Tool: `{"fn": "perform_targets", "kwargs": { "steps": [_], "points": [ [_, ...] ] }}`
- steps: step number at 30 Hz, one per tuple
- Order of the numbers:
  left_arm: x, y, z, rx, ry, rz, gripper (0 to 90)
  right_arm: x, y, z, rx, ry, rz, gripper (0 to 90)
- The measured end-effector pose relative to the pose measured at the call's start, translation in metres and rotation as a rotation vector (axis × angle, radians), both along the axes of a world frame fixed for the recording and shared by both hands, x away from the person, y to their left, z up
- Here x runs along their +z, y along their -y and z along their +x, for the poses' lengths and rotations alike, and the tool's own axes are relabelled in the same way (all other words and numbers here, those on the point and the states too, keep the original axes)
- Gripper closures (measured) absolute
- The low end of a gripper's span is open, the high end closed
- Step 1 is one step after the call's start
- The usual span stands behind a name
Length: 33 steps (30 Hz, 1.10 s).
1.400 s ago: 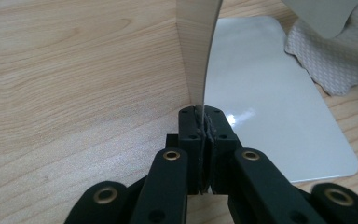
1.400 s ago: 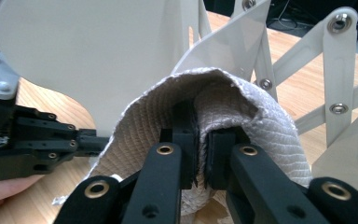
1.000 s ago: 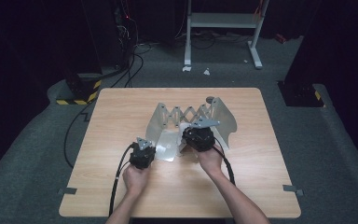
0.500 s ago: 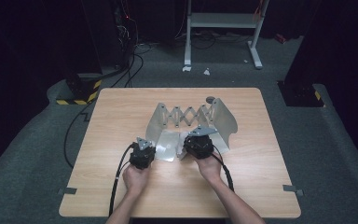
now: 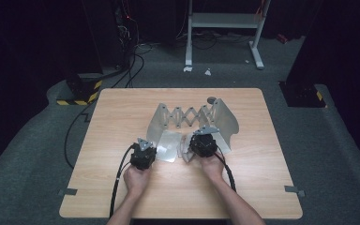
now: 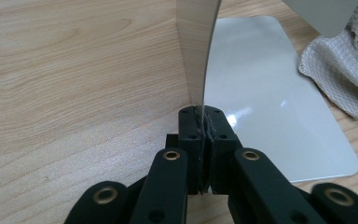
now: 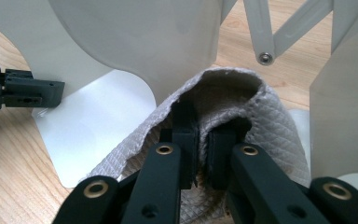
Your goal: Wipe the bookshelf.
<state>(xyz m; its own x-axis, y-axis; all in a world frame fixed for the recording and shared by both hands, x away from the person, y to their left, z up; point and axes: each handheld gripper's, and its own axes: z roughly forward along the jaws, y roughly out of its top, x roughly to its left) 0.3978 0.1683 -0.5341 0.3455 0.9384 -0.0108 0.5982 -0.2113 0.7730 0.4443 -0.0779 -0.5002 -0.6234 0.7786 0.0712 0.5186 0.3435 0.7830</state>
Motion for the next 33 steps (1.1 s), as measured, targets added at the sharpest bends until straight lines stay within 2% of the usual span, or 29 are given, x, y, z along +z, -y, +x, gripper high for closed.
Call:
{"fn": "perform_targets", "kwargs": {
  "steps": [6, 12, 13, 15, 16, 17, 18, 20, 24, 27, 33],
  "points": [
    [0.0, 0.0, 0.0, 0.0, 0.0, -0.001, 86.4, -0.007, 0.001, -0.02, 0.045, -0.003, -0.027, 84.4],
    [0.0, 0.0, 0.0, 0.002, 0.002, 0.002, 86.4, -0.011, 0.008, -0.044, 0.065, 0.006, -0.013, 81.8],
    [0.0, 0.0, 0.0, 0.002, 0.002, 0.002, 86.4, -0.011, 0.008, -0.044, 0.065, 0.006, -0.013, 81.8],
    [0.0, 0.001, 0.0, 0.002, 0.003, 0.001, 86.4, -0.013, 0.01, -0.048, 0.066, 0.006, -0.01, 76.1],
    [0.0, 0.001, 0.0, 0.002, 0.002, 0.002, 86.4, -0.015, 0.01, -0.05, 0.065, -0.003, -0.017, 67.7],
    [0.0, 0.0, 0.0, 0.001, 0.003, 0.003, 86.4, -0.015, 0.01, -0.05, 0.065, -0.003, -0.017, 67.7],
    [0.0, 0.0, 0.0, 0.002, 0.002, 0.001, 86.3, -0.016, 0.011, -0.051, 0.062, -0.006, -0.014, 63.8],
    [0.0, 0.0, 0.0, 0.002, 0.003, 0.001, 86.3, -0.012, 0.016, -0.056, 0.068, 0.002, 0.005, 56.5],
    [0.0, 0.0, 0.0, 0.004, 0.003, 0.001, 86.4, -0.003, 0.022, -0.065, 0.087, 0.024, 0.012, 52.8],
    [0.0, 0.0, 0.0, 0.003, 0.002, 0.0, 86.4, -0.001, 0.027, -0.068, 0.093, 0.024, 0.008, 51.9],
    [0.0, 0.0, 0.0, 0.002, 0.001, -0.001, 86.2, 0.005, 0.047, -0.073, 0.084, 0.023, 0.048, 50.3]
  ]
}}
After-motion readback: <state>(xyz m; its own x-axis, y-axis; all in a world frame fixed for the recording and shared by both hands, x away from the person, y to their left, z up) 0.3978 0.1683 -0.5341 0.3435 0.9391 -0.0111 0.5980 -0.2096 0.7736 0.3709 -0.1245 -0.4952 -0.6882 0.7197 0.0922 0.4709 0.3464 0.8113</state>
